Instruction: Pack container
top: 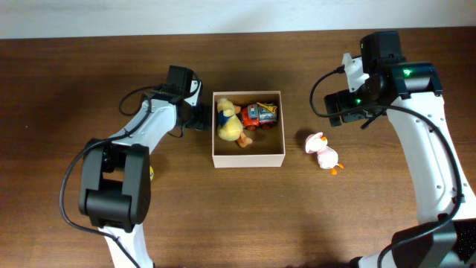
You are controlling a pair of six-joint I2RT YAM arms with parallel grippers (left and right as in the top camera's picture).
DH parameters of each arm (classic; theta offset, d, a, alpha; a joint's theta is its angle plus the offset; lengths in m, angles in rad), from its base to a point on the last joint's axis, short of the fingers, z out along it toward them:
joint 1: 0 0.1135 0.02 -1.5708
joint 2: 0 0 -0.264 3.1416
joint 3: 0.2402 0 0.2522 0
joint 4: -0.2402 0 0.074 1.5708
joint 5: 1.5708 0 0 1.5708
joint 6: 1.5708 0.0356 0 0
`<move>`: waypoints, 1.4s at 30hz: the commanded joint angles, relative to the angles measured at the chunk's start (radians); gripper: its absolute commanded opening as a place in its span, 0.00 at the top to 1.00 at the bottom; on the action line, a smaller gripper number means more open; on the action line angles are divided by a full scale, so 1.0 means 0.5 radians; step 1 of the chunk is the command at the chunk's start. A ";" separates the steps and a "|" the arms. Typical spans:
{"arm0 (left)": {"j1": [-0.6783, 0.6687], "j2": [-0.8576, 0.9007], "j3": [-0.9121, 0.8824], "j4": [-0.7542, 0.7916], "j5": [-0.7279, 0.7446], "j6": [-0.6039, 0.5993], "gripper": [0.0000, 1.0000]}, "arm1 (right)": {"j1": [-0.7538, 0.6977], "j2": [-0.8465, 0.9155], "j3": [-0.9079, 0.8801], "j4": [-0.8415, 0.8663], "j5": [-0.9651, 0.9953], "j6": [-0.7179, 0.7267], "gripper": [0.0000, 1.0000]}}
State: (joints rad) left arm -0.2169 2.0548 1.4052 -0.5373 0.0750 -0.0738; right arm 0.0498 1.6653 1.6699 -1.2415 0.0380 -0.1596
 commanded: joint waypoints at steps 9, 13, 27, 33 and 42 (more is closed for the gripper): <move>0.002 0.017 0.032 0.005 0.047 -0.024 0.35 | -0.011 -0.008 0.019 0.001 0.024 0.016 0.01; 0.002 0.017 0.032 0.005 0.092 -0.024 0.35 | -0.011 -0.008 0.019 0.001 0.024 0.016 0.01; 0.002 0.015 0.032 -0.072 0.091 -0.024 0.40 | -0.011 -0.008 0.019 0.001 0.024 0.016 0.01; 0.002 0.015 0.033 -0.079 0.090 -0.024 0.41 | -0.011 -0.008 0.019 0.001 0.024 0.016 0.01; 0.004 -0.023 0.156 -0.216 0.089 -0.018 0.47 | -0.011 -0.008 0.019 0.001 0.024 0.016 0.01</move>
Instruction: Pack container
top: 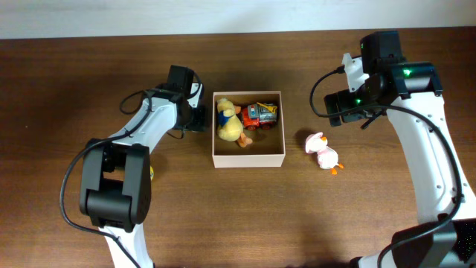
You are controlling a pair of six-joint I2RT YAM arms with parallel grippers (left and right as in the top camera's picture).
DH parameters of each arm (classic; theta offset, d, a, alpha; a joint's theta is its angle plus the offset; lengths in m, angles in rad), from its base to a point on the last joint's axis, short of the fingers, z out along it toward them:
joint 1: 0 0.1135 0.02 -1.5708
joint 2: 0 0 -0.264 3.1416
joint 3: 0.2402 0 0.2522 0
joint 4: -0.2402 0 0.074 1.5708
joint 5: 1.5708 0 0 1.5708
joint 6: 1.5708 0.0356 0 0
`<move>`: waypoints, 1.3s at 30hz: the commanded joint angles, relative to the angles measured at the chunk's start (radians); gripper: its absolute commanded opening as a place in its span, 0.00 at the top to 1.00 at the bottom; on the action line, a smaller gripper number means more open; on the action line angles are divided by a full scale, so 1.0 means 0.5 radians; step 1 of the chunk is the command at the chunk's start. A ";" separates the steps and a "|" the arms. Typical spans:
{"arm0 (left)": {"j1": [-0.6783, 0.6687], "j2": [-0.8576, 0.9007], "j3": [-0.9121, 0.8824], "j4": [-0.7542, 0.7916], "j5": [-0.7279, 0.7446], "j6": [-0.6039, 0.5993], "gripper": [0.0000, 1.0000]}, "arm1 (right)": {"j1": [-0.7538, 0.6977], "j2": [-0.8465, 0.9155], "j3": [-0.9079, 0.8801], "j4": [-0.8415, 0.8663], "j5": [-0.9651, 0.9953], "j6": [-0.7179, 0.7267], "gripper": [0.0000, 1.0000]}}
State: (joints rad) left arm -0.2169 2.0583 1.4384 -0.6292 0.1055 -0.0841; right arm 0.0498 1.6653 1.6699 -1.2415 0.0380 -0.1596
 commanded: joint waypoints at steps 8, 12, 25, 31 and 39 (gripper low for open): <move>0.004 -0.098 0.185 -0.143 0.021 0.013 0.47 | -0.011 -0.008 0.019 0.001 0.024 0.016 0.01; 0.004 -0.183 0.192 -0.177 0.018 0.013 0.47 | -0.011 -0.008 0.019 0.001 0.024 0.016 0.01; 0.002 -0.671 0.192 -0.488 0.041 0.011 0.47 | -0.011 -0.008 0.019 0.001 0.024 0.016 0.01; -0.053 -0.873 0.192 -0.622 0.188 0.010 0.47 | -0.011 -0.008 0.019 0.001 0.024 0.016 0.01; -0.310 -0.907 0.192 -0.678 0.187 0.010 0.48 | -0.011 -0.008 0.019 0.001 0.024 0.016 0.01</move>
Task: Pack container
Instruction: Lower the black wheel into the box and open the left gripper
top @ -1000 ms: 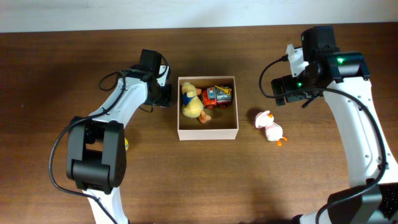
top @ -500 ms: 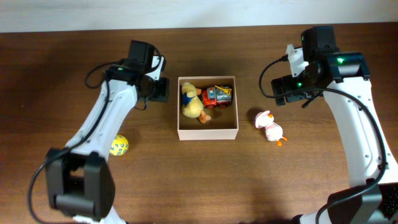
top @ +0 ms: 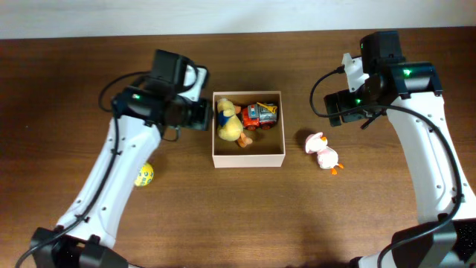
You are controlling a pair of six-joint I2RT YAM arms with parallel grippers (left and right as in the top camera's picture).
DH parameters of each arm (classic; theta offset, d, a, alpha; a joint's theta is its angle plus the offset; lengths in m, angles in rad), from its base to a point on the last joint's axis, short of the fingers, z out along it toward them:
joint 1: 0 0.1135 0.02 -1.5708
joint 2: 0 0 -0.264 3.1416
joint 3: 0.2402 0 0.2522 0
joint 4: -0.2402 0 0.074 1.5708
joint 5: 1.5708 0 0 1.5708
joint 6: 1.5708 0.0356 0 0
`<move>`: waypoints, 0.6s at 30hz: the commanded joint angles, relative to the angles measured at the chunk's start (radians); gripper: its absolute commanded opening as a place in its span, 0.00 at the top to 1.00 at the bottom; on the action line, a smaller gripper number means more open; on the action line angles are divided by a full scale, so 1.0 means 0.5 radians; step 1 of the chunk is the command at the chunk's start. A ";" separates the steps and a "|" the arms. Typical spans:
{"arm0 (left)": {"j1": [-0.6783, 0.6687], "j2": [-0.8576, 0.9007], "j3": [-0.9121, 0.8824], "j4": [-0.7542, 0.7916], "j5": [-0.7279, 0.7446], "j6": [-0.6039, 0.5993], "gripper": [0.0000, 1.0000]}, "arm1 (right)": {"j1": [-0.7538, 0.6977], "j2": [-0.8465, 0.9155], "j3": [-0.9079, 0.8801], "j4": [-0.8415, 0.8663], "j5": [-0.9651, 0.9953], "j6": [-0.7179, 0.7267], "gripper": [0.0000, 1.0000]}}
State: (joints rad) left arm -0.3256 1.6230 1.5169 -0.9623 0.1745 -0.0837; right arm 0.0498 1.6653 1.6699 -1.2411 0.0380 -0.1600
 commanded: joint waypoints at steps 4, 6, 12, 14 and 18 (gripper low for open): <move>-0.212 -0.034 0.034 -0.024 0.041 0.009 0.48 | -0.011 -0.008 0.019 0.000 0.024 0.017 0.01; -0.272 -0.034 0.034 -0.031 0.021 0.010 0.48 | -0.011 -0.008 0.019 0.000 0.024 0.017 0.01; -0.383 -0.024 0.018 -0.038 -0.147 0.010 0.48 | -0.011 -0.008 0.019 0.000 0.024 0.017 0.01; -0.397 -0.010 0.008 -0.039 -0.148 0.010 0.48 | -0.011 -0.008 0.019 0.000 0.024 0.017 0.01; -0.406 0.078 -0.024 -0.038 -0.149 0.010 0.48 | -0.011 -0.008 0.019 0.000 0.024 0.017 0.01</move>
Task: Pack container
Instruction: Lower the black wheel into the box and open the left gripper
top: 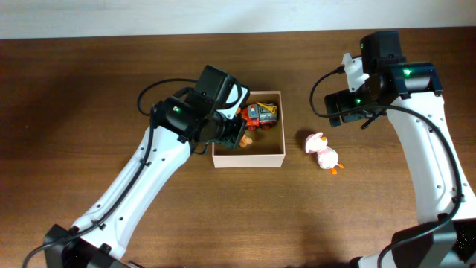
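Note:
The open cardboard box (260,159) sits in the middle of the table. Inside it, a red toy truck (259,115) lies at the back right. My left gripper (232,134) hangs over the box's left half and covers most of the yellow plush duck there; only its orange feet (245,141) show. Its fingers are hidden under the wrist. A pink plush duck (323,152) lies on the table right of the box. My right gripper (338,113) hovers behind and right of that pink duck, with its fingers hidden.
The left arm (141,179) stretches diagonally from the front left up to the box. The right arm (431,164) runs along the right side of the table. The wall edge lies at the far side.
The left arm has swung right: its wrist was beside the box's left wall and is now over the box's left half, covering the yellow duck. The yellow ball by the arm is now hidden.
At the two oldest moments the left arm was folded with its gripper at the box's left wall. It then stood extended beside the box, with a yellow ball showing on the table. Now it is over the box. The right arm and pink duck stayed put.

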You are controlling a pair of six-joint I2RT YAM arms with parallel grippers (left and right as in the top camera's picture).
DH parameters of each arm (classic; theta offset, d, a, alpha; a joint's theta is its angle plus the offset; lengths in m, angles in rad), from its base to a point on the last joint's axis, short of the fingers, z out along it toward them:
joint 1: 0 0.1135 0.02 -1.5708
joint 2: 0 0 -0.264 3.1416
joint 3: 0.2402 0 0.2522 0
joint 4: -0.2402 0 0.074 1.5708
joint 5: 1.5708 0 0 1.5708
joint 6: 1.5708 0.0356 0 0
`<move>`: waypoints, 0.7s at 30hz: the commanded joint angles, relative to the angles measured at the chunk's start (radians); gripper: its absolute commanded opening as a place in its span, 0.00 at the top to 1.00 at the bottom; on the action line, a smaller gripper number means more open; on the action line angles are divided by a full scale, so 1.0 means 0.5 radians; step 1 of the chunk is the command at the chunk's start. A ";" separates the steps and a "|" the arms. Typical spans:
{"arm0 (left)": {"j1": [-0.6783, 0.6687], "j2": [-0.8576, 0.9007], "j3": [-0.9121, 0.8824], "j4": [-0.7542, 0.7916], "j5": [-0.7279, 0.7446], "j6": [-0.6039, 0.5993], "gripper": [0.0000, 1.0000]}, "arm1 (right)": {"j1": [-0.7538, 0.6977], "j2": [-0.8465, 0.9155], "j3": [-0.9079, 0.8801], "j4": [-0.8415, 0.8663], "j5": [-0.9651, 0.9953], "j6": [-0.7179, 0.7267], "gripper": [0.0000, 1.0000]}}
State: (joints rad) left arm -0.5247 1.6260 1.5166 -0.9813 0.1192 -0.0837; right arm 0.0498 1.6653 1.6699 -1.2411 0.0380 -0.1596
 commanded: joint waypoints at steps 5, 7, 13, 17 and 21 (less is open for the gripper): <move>-0.006 0.234 -0.027 0.011 -0.038 0.010 0.49 | -0.011 -0.008 0.019 0.000 0.024 0.016 0.01; -0.005 0.285 -0.027 0.014 -0.038 0.011 0.49 | -0.011 -0.008 0.019 0.000 0.024 0.016 0.01; -0.005 0.369 -0.027 0.014 -0.081 0.011 0.48 | -0.011 -0.008 0.019 0.000 0.024 0.016 0.01; -0.005 0.388 -0.027 0.013 -0.147 0.011 0.49 | -0.011 -0.008 0.019 0.000 0.024 0.016 0.01; -0.005 0.388 -0.027 0.012 -0.220 0.011 0.48 | -0.011 -0.008 0.019 0.000 0.024 0.016 0.01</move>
State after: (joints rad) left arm -0.5247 1.8103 1.5070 -0.9768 0.0555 -0.0834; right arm 0.0498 1.6653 1.6699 -1.2411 0.0380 -0.1596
